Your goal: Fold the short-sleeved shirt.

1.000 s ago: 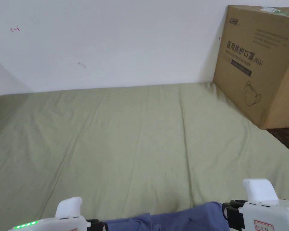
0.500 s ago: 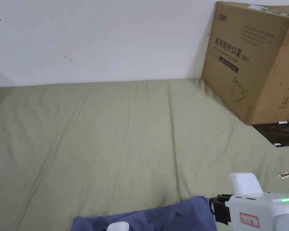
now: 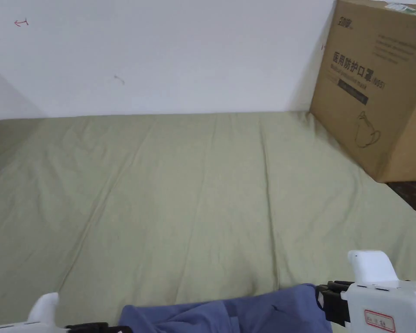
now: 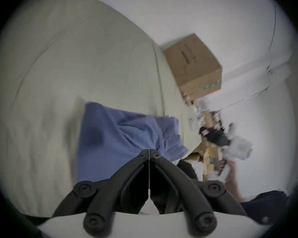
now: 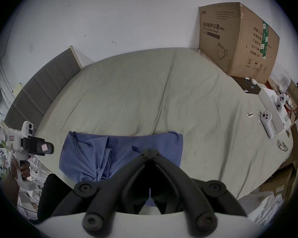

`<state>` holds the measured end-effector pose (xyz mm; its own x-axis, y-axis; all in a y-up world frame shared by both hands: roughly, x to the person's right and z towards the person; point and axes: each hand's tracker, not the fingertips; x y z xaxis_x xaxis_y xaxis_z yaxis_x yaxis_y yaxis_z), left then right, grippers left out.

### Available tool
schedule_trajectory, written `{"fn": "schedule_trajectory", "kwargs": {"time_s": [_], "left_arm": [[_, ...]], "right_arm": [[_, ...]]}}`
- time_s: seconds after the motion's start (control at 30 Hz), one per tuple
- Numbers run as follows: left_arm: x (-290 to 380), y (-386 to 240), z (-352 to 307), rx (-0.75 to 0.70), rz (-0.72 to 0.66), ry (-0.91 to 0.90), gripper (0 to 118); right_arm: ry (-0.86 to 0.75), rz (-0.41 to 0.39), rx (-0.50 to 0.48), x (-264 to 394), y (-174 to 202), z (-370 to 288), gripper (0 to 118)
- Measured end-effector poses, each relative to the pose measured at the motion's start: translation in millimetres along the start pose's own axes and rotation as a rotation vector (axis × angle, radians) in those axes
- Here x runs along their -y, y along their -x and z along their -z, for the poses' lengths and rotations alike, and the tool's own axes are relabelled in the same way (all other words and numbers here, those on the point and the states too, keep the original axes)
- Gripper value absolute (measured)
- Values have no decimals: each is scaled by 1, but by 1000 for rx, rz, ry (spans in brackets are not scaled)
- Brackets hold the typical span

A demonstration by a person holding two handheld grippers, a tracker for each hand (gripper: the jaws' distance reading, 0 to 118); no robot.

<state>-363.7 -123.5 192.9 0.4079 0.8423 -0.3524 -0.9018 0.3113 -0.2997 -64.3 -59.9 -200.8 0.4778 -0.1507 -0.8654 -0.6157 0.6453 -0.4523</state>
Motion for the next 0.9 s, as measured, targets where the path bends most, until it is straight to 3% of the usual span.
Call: {"fn": "schedule_trajectory", "kwargs": {"time_s": [0.07,0.1,0.17,0.3,0.37,0.5,0.6,0.67,0.7,0.73,0.77,0.8,0.9], "left_arm": [[-7,26,-13,34,-52,-32,11],[-9,37,-17,17,-72,-41,27],[-10,54,-12,25,-110,-39,82],[-9,79,8,35,-148,-13,118],[-7,95,24,34,-180,10,118],[0,95,58,299,-261,49,118],[6,94,90,350,-277,95,118],[7,108,97,281,-259,107,99],[10,115,102,179,-262,108,73],[14,120,107,80,-259,106,17],[17,124,104,148,-261,86,8],[23,97,95,210,-244,47,8],[23,73,93,67,-194,66,8]], "right_arm": [[-4,11,-12,-3,3,-2,0],[-3,11,-15,-3,4,-3,0],[-1,3,-14,-3,8,-3,0],[15,0,-17,-3,10,-4,0],[25,11,-19,-4,10,-2,0],[53,28,-10,-2,7,6,0],[67,42,-7,-4,11,8,0],[73,56,-21,-4,13,10,0],[75,59,-28,-4,14,11,0],[78,60,-33,-4,16,11,0],[79,58,-36,-4,18,12,0],[81,53,-37,-4,20,12,0],[84,32,-42,-8,24,11,0]]}}
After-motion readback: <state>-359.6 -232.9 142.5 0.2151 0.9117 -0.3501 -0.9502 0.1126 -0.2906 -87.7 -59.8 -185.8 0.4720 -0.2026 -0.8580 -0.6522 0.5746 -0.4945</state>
